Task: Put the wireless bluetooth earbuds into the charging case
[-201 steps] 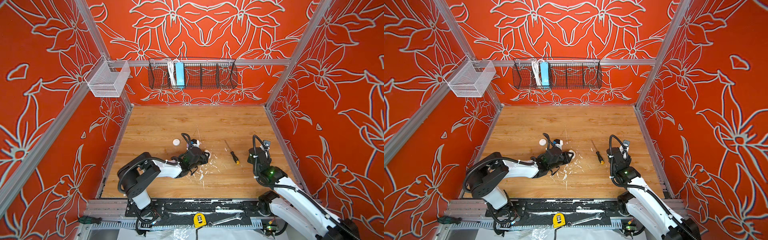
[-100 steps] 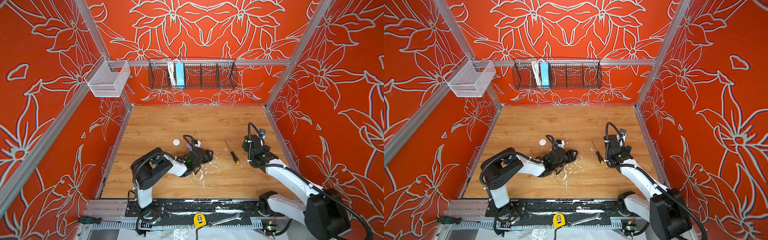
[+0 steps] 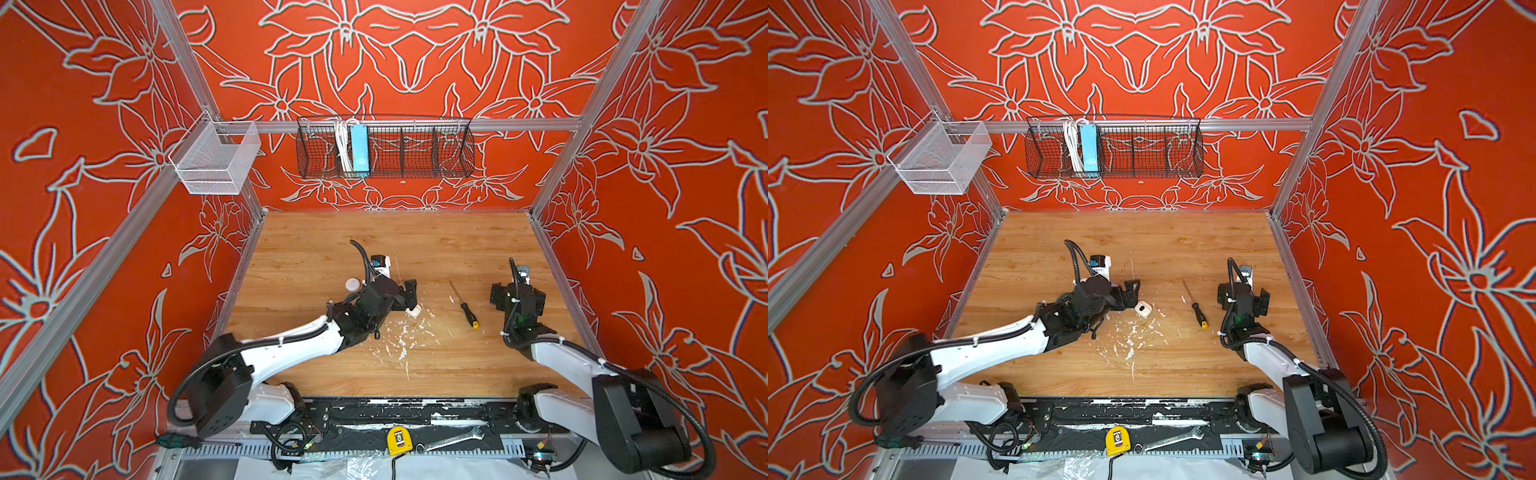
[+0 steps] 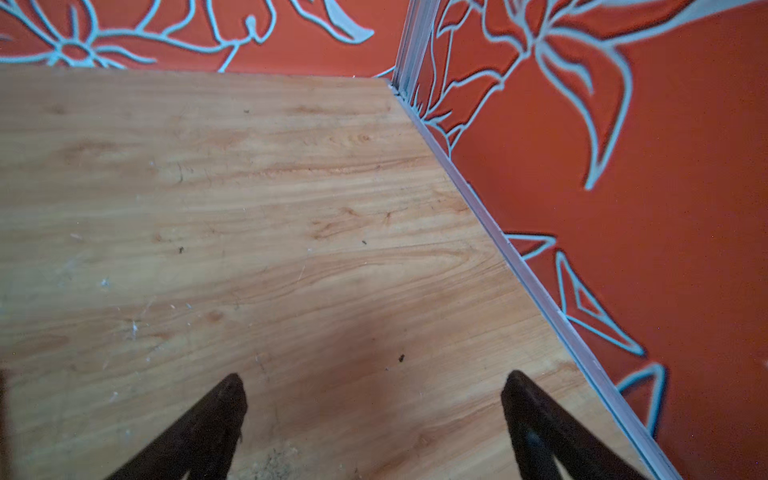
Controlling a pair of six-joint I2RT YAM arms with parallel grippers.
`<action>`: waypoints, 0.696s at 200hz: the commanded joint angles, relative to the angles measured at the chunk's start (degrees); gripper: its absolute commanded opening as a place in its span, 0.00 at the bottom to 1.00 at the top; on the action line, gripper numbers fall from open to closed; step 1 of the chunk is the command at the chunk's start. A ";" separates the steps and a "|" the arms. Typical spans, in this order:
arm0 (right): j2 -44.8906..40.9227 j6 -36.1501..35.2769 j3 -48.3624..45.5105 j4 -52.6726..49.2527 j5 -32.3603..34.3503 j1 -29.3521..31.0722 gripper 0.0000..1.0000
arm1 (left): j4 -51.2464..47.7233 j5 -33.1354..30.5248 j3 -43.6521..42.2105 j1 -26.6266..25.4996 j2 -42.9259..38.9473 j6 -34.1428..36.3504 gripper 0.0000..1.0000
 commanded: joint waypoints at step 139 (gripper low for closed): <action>14.38 -5.02 0.57 20.64 -17.98 -3.64 0.98 | 17.62 5.72 -27.19 42.44 -8.22 31.34 0.97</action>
